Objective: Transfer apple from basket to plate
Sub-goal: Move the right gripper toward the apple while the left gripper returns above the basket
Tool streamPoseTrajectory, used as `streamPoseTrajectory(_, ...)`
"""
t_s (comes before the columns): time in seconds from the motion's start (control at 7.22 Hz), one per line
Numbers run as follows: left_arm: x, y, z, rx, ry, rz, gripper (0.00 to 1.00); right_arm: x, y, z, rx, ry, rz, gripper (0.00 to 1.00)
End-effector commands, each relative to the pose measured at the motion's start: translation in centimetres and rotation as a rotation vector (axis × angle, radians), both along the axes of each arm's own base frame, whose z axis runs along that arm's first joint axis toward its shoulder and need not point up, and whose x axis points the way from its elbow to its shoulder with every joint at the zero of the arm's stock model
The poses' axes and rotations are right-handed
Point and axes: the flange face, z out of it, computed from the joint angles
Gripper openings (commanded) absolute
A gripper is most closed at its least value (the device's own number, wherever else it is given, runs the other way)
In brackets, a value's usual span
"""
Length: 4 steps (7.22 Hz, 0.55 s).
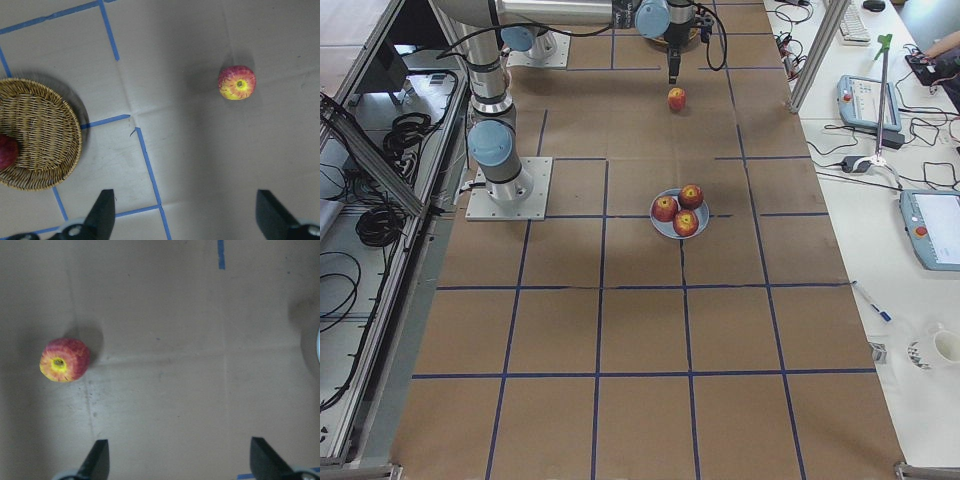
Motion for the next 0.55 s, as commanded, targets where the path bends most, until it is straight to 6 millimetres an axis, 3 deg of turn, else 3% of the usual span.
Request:
streamPoseTrajectory(0.0,3.9,4.0,-2.8,0.06,0.009,-0.026,0.99,7.5,-1.7,-4.0,-0.025,-0.005,-0.025,1.0)
streamPoseTrajectory(0.14,6.2,4.1,-3.5,0.04,0.022,0.022,0.99,9.2,-2.4,-6.6,-0.038,-0.009,-0.03,1.0)
streamPoseTrajectory(0.42,6.1,4.2,-3.6,0.038,0.01,0.027,0.99,11.1,-3.6,-11.4,-0.061,-0.017,-0.023,0.99)
